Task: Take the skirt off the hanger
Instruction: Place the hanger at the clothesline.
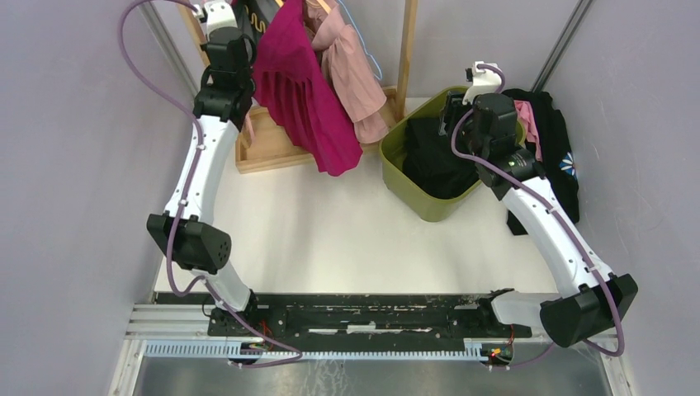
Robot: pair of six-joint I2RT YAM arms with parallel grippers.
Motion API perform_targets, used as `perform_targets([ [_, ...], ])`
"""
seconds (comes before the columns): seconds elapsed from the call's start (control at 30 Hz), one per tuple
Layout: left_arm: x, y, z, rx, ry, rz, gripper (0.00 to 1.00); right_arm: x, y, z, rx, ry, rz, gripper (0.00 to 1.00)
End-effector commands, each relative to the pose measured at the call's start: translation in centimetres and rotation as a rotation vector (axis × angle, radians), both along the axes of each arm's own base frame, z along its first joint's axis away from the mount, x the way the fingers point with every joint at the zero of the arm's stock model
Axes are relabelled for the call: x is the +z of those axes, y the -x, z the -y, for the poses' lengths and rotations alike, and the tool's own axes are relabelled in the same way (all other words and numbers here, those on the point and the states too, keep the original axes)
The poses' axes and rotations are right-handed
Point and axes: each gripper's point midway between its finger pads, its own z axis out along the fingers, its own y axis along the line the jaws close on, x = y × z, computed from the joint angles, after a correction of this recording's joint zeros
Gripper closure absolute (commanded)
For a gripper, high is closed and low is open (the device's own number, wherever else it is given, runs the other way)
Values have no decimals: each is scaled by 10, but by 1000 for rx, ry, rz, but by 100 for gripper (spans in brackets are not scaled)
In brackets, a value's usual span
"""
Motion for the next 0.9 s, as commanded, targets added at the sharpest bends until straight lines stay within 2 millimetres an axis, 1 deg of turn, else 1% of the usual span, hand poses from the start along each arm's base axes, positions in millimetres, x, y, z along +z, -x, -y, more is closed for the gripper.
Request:
perform_targets([
  [0.0,83,10,-5,25,11,234,97,29,6,1,-1,-47,73,46],
  [0.03,86,6,-4,25,5,230,97,29,6,1,-2,-46,74,46],
  [0.07,95,1,-4,30,2,243,97,29,6,1,-5,-44,75,46],
  [0.17,103,-11,-6,48,-10,255,97,29,4,3,-11,-29,74,46],
  [0.33,106,-35,-17,84,-18,276,97,32,0,4,-17,-7,74,46],
  [0.43,101,-48,-24,112,-8,289,97,32,-5,3,-13,9,66,46],
  [0.53,102,-57,-27,133,7,336,97,30,-11,2,-10,33,52,46],
  [0.67,113,-60,-33,164,24,413,97,30,-18,-3,12,51,37,46],
  [0.73,114,-65,-35,161,32,431,97,29,-20,-5,19,55,32,47],
  [0.87,99,-78,-42,136,47,413,97,25,-23,-8,28,58,21,47],
])
